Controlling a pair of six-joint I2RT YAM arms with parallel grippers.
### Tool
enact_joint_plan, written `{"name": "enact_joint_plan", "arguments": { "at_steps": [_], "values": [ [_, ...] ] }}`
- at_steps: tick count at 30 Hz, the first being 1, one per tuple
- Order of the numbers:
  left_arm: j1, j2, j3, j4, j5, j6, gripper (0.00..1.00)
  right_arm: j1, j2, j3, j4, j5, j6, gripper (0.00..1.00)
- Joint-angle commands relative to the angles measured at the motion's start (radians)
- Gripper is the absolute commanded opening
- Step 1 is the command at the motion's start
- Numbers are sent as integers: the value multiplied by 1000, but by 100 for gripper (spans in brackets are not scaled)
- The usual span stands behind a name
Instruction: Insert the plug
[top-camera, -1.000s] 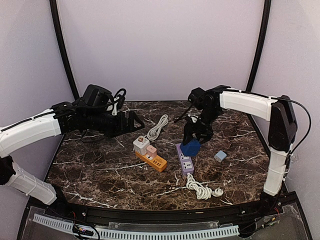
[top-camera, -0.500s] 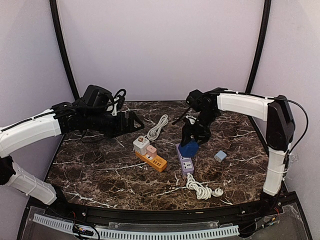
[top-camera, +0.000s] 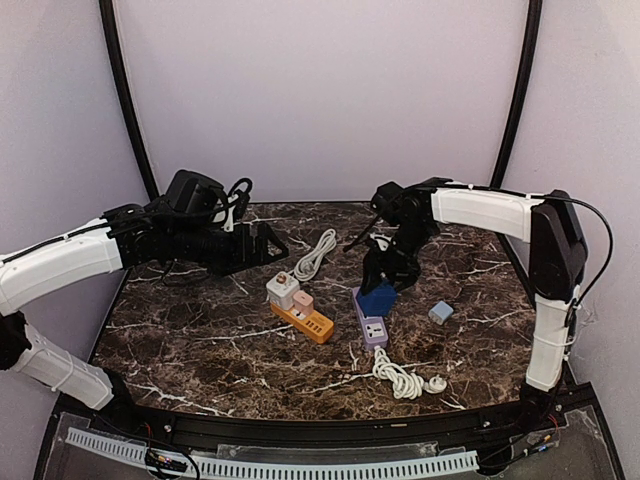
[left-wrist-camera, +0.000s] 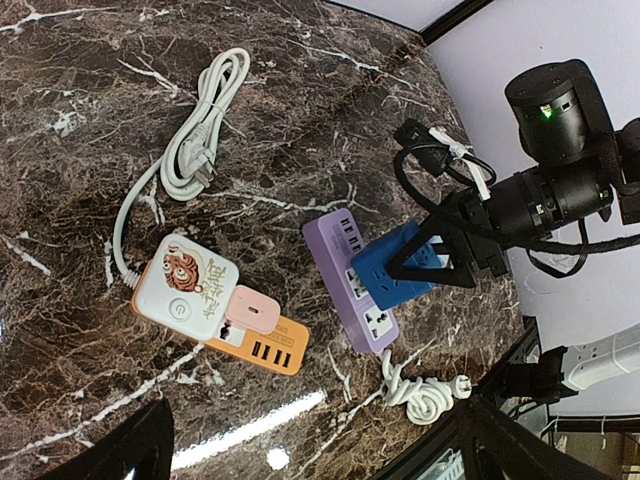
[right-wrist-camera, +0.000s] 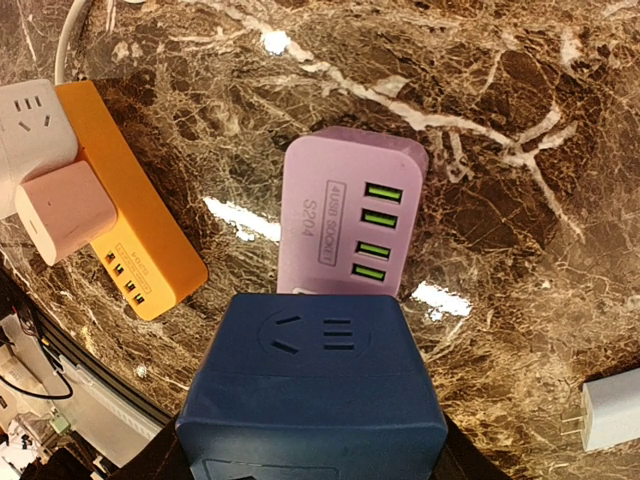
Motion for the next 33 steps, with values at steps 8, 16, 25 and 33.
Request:
{"name": "enact_joint_plan", "arguments": {
  "at_steps": [8,16,25,33],
  "values": [
    [4,-11,-8,-19,-1,2,100,12,13,-6,21,9,-6,0],
    [3,-6,-5,-19,2,6,100,15,13,-14,26,36,6,0],
    [4,-3,-5,-19,2,7,100,24,12,-27,54,43,24,0],
    [4,-3,-7,-19,0,10,100,26,9,-35,75,52,40,0]
  ]
}}
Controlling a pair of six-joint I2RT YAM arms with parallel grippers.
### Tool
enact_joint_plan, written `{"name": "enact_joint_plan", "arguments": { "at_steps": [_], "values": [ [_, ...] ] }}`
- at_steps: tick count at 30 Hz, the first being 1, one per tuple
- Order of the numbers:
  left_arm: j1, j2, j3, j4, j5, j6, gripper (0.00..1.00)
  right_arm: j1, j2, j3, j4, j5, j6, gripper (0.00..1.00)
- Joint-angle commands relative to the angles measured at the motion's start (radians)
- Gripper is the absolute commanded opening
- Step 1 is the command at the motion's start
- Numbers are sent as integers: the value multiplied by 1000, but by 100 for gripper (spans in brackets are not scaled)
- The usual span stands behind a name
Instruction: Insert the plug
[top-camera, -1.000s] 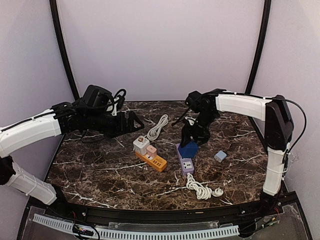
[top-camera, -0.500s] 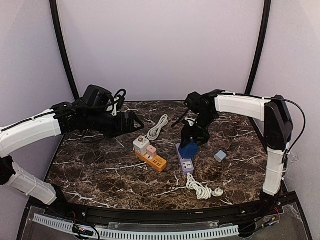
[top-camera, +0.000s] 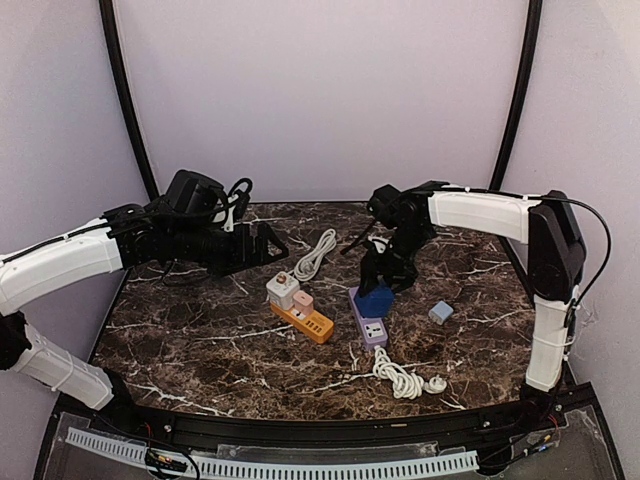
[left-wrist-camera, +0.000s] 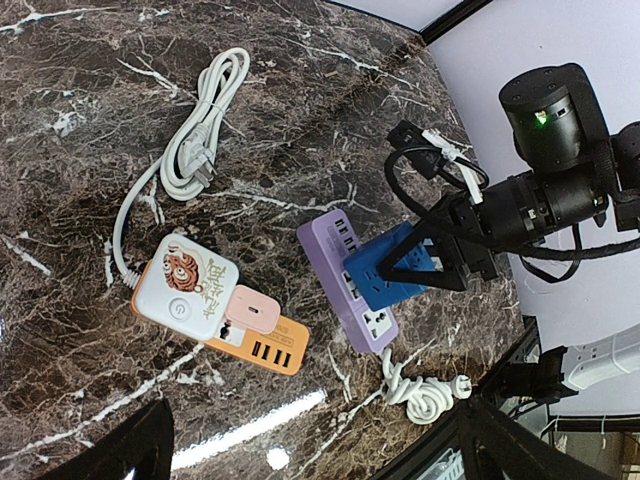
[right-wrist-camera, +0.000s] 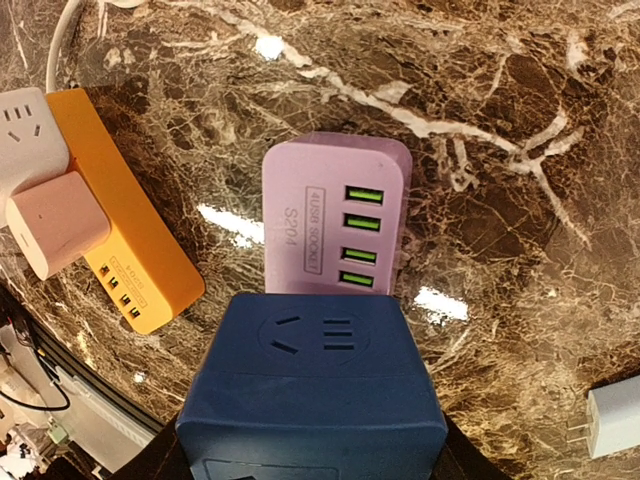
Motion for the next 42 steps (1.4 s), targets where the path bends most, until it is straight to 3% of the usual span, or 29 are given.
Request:
{"name": "enact_joint_plan", "arguments": {
  "at_steps": [1,20,42],
  "values": [
    [4,-3,-7,-19,0,10,100,10,3,-23,45,27,17,0],
    [3,21,12,-20,2,20,100,11,2,-45,71,35,31,0],
    [8,81,65,-34,18,60,100,50,54,39,-12,152,47,0]
  ]
}}
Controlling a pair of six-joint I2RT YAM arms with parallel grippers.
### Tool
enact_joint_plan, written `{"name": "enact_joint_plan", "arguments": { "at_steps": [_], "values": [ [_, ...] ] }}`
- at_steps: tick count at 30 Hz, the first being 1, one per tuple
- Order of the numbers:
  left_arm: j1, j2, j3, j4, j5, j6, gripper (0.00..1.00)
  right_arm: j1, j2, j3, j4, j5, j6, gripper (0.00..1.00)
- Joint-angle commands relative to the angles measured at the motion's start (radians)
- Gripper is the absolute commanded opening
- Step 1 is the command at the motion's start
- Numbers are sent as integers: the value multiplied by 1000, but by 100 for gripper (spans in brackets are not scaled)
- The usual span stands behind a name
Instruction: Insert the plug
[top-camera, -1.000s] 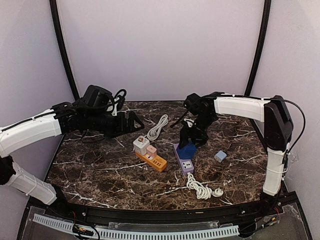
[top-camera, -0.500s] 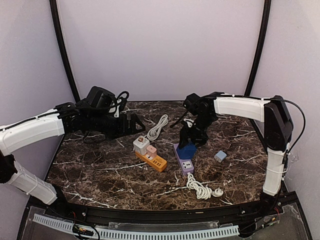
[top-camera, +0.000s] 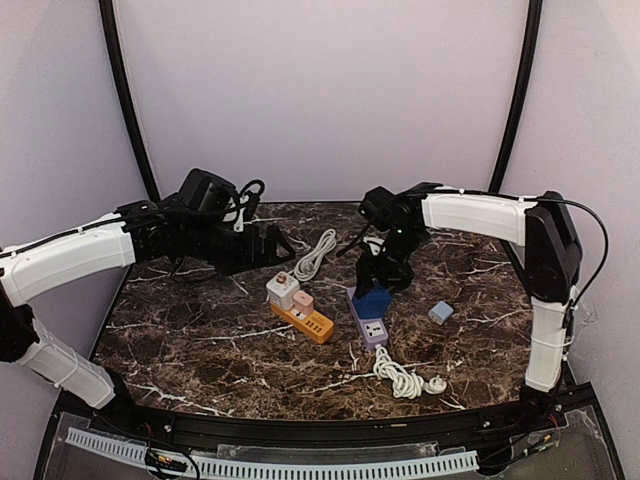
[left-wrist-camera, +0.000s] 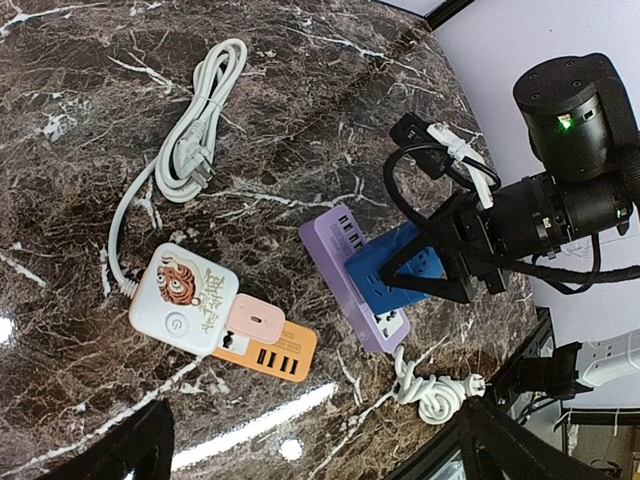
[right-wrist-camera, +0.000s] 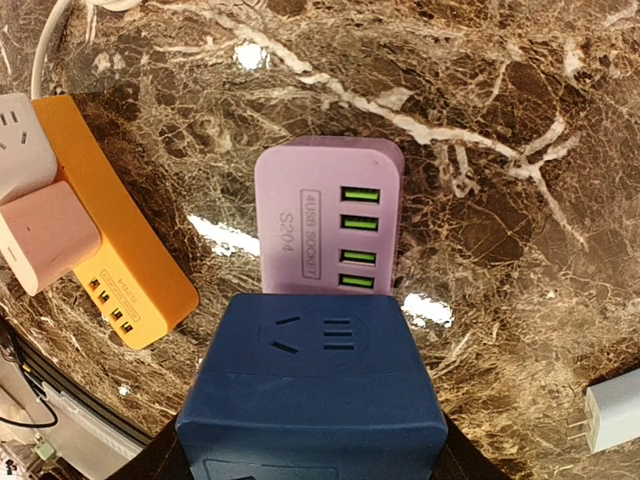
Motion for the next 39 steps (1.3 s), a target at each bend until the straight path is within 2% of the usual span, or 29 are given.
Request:
{"name": "enact_joint_plan", "arguments": {
  "at_steps": [1,10,39],
  "values": [
    [6,13,29,-32,9,24,100,14,44,26,-17,74,12,0],
    [11,27,37,-30,21,28,100,33,73,80,-62,116,28,0],
    [19,46,57,-40,36,40,100,80,113,101,-109,205,72,0]
  ]
}}
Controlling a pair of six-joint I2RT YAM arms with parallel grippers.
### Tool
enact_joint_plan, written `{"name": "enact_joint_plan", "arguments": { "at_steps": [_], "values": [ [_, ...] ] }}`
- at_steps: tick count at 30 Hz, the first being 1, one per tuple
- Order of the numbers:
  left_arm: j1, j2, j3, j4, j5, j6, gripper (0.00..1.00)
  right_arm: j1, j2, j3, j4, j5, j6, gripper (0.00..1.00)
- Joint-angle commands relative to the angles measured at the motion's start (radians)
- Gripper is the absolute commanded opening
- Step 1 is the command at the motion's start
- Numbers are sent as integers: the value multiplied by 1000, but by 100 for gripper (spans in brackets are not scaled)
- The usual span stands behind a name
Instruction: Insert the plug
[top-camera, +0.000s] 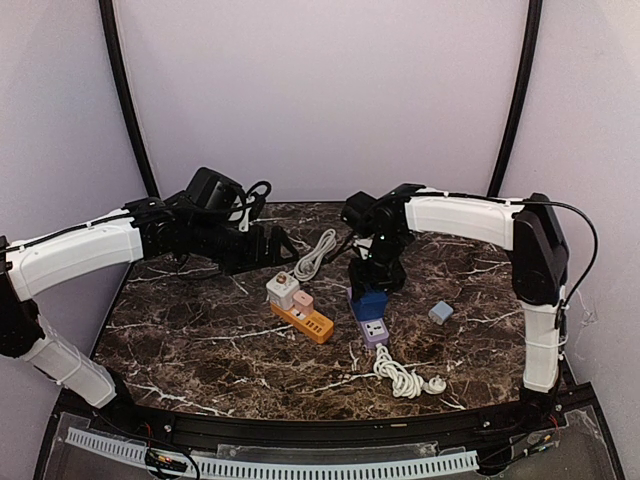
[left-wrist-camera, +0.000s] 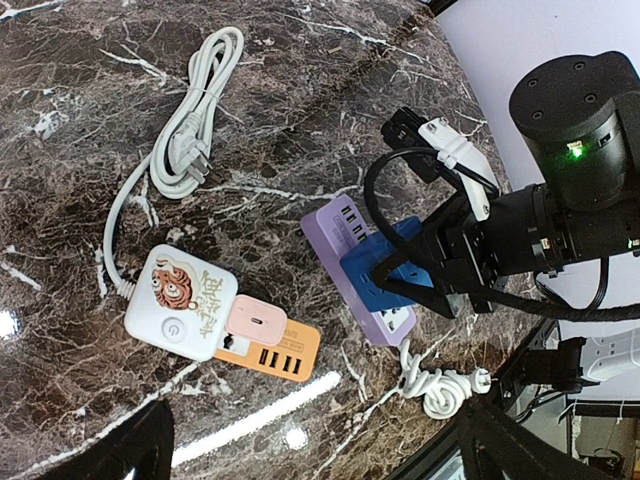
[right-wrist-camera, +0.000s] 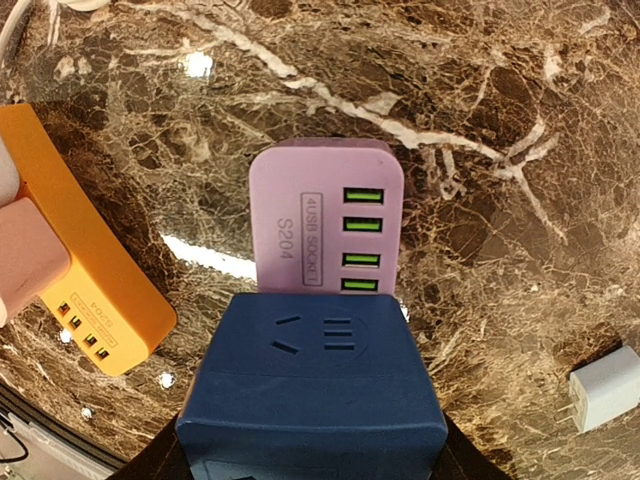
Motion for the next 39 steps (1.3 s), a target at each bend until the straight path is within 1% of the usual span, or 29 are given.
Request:
{"name": "enact_joint_plan", "arguments": {
  "at_steps": [1,13,34,39],
  "values": [
    [5,-2,24,-23,7,14,100,9,51,5,-32,51,18,0],
    [5,-1,24,-27,4,9,100,25,89,11,-54,90,15,0],
    [5,-8,15,-37,4,-3,100,69,171,16,-87,135,68,0],
    [5,-12,8,-39,2,-9,100,91,207,37,-120,189,75,0]
  ]
}}
